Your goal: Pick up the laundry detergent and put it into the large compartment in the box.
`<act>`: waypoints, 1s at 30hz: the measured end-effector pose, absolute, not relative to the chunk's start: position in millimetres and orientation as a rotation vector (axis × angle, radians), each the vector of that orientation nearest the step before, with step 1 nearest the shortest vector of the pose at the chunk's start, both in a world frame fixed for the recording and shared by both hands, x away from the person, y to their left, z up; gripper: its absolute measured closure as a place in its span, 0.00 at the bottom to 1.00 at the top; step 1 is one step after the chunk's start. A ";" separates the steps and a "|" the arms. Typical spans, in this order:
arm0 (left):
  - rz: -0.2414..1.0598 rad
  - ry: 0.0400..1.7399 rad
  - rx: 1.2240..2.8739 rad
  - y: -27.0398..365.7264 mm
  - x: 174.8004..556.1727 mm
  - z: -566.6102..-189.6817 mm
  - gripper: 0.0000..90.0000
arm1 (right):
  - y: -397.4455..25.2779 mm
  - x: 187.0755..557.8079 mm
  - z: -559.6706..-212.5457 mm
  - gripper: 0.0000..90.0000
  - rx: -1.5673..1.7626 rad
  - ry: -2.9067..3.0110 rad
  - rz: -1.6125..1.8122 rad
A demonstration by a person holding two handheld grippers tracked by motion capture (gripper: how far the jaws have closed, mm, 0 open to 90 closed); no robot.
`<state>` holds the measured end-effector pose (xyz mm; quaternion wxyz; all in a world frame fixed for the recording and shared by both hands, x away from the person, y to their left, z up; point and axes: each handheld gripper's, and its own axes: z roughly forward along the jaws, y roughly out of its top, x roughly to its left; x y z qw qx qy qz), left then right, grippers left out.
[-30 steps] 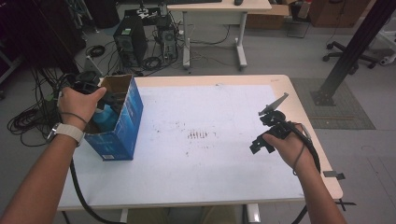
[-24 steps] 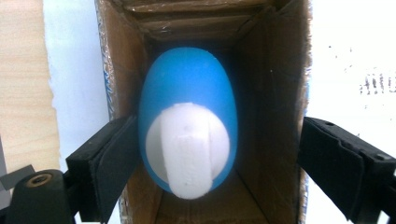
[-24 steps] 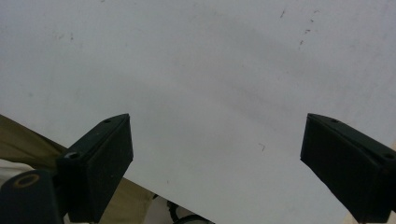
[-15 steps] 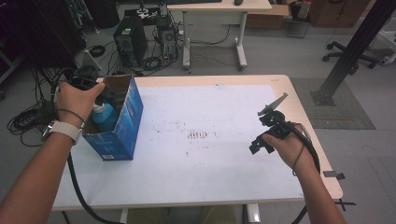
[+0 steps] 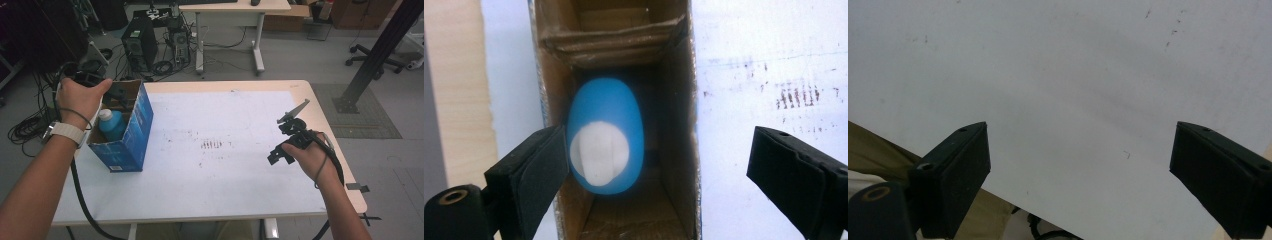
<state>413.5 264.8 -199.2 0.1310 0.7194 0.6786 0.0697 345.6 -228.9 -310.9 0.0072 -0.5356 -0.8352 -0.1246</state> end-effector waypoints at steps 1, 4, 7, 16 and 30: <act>0.206 1.968 2.089 263.6 413.6 -196.5 0.11 | -229.2 345.7 -310.6 0.10 -1.676 -2.612 -0.393; 0.227 1.956 2.098 260.0 413.9 -188.9 0.11 | -229.5 345.9 -309.6 0.10 -1.677 -2.613 -0.396; 0.242 1.951 2.103 255.6 413.6 -183.2 0.11 | -229.2 345.9 -308.7 0.10 -1.681 -2.610 -0.398; 0.260 1.934 2.112 242.9 414.1 -169.7 0.11 | -228.0 347.3 -308.3 0.10 -1.676 -2.613 -0.397; 0.281 1.865 2.083 211.5 417.8 -134.6 0.11 | -226.7 348.5 -309.0 0.10 -1.671 -2.614 -0.396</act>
